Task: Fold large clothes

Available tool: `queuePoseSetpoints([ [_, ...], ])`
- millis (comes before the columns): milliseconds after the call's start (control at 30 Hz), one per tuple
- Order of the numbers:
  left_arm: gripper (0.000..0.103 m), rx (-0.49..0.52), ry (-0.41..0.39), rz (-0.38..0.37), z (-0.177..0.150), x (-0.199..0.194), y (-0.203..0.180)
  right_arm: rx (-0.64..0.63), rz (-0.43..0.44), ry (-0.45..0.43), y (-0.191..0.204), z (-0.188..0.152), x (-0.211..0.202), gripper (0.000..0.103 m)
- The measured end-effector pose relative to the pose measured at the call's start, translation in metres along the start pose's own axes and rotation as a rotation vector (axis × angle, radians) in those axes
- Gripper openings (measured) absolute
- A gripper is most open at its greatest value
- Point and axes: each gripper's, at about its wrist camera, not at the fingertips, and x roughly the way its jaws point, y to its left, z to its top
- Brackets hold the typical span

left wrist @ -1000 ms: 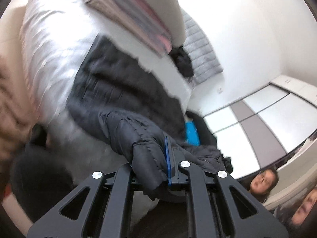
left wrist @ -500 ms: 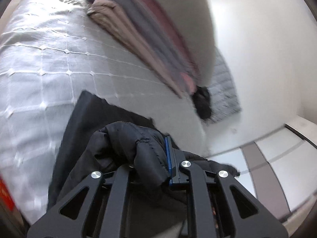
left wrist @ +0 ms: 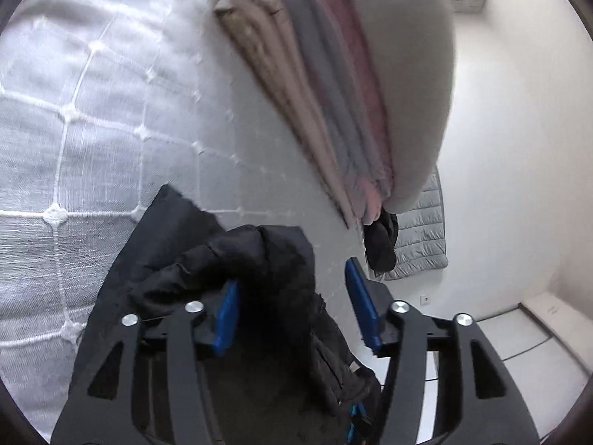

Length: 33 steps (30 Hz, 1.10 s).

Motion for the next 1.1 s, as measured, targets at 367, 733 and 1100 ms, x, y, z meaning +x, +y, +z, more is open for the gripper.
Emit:
queuePoseSetpoints([
  [367,0.079,0.176,0.062,0.165,-0.006,0.007,-0.021,-0.142,0.021,0.376,0.076,-0.038,0.179,0.075],
  [733,0.087,0.130,0.029,-0.192,-0.009,-0.028,-0.021,-0.023,-0.030,0.193,0.062,0.025,0.228,0.075],
  [1100,0.087,0.526,0.042,0.157,-0.067,0.056,-0.050,-0.494,-0.304,-0.086,0.076,-0.009,0.131,0.088],
])
